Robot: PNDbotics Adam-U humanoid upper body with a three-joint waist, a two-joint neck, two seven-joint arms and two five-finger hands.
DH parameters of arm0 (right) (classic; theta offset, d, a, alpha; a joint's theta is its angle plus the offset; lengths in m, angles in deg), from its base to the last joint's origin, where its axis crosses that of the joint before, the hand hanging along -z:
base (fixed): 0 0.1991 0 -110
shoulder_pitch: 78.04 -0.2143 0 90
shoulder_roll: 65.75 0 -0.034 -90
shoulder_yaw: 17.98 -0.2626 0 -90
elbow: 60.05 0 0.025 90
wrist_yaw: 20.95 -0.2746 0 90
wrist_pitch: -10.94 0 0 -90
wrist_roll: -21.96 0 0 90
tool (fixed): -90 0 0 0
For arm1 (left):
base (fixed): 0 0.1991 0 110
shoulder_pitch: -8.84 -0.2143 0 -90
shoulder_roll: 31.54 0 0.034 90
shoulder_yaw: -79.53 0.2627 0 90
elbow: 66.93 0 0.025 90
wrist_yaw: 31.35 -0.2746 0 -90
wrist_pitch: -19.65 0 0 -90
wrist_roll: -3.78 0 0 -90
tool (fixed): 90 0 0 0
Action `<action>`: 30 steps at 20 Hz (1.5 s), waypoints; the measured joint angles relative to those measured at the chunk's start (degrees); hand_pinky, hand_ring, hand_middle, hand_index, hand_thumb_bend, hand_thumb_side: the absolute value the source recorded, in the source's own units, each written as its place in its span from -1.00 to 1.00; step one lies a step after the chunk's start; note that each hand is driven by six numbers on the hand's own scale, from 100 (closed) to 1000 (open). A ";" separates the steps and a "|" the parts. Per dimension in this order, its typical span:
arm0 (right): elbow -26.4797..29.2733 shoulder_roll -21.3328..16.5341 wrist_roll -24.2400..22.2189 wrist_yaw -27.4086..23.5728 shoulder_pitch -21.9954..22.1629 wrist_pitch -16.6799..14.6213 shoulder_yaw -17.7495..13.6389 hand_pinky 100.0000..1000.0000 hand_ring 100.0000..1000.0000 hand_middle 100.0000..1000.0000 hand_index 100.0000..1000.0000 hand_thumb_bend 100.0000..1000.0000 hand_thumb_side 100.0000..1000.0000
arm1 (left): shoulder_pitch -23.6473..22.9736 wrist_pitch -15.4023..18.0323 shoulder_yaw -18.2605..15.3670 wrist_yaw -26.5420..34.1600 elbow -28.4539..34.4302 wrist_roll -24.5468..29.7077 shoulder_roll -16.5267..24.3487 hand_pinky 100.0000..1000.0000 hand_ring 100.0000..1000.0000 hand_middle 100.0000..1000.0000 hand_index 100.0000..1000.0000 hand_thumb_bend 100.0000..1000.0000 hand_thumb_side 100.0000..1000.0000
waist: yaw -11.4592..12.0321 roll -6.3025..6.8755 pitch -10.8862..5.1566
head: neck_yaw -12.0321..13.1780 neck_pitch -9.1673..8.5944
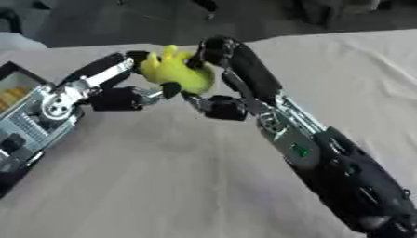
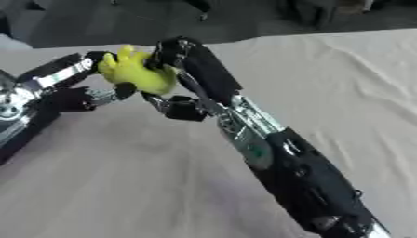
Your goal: Pick up the objects with one hand, pass them to the other hand, and then place them into the box on the other side of the table.
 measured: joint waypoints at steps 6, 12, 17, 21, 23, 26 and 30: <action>0.39 0.04 -0.23 -0.52 -0.04 -0.79 0.31 0.34 0.04 -0.28 0.00 -0.75 -1.00 | 0.62 0.30 0.31 0.26 -0.56 0.30 -1.46 0.87 0.59 0.66 0.70 -0.32 0.56 | -0.01 0.01 0.05 | 0.00 0.00; 0.39 0.08 -0.39 -1.04 -0.05 -1.29 0.33 0.33 0.04 -0.29 0.00 -0.75 -1.00 | 1.04 -0.13 0.50 0.95 -1.91 -0.50 -3.15 0.77 0.46 0.46 0.52 -1.00 0.52 | -0.12 -0.02 0.10 | 0.04 0.00; 0.33 0.01 -0.53 -1.35 0.00 -1.42 0.32 0.32 0.04 -0.28 0.00 -0.74 -1.00 | 1.50 -1.36 0.65 3.24 -2.54 -2.87 -3.90 0.65 0.20 0.14 0.14 -1.00 -0.33 | -0.19 -0.03 0.10 | 0.08 0.00; 0.17 -0.02 -0.61 -1.53 0.06 -1.35 0.33 0.35 0.11 -0.18 0.11 -0.74 -1.00 | 1.66 -2.07 0.65 4.70 -2.61 -3.60 -4.21 0.55 0.03 -0.06 -0.21 -1.00 -0.53 | -0.29 -0.03 0.10 | 0.09 0.00; -0.03 -0.02 -0.91 -1.44 0.11 -1.02 0.36 0.43 0.30 0.08 0.36 -0.88 -1.00 | 1.66 -2.30 0.65 5.33 -2.69 -3.93 -4.21 0.53 -0.02 -0.12 -0.32 -1.00 -0.53 | -0.31 -0.03 0.10 | 0.10 0.00; -0.45 0.00 -2.68 0.31 0.11 1.06 0.45 0.61 0.62 0.51 0.66 -0.18 -1.00 | 1.60 -2.50 0.77 6.03 -3.37 -4.53 -4.21 0.52 -0.05 -0.16 -0.42 -1.00 -0.55 | -0.37 -0.03 0.10 | 0.10 0.00; -0.68 0.05 -5.84 4.65 0.07 5.49 0.29 0.69 0.76 0.68 0.83 0.13 -1.00 | 1.10 -2.97 1.23 6.45 -4.09 -5.01 -4.19 0.50 -0.08 -0.21 -0.46 -1.00 -0.57 | -0.40 -0.03 0.10 | 0.11 0.00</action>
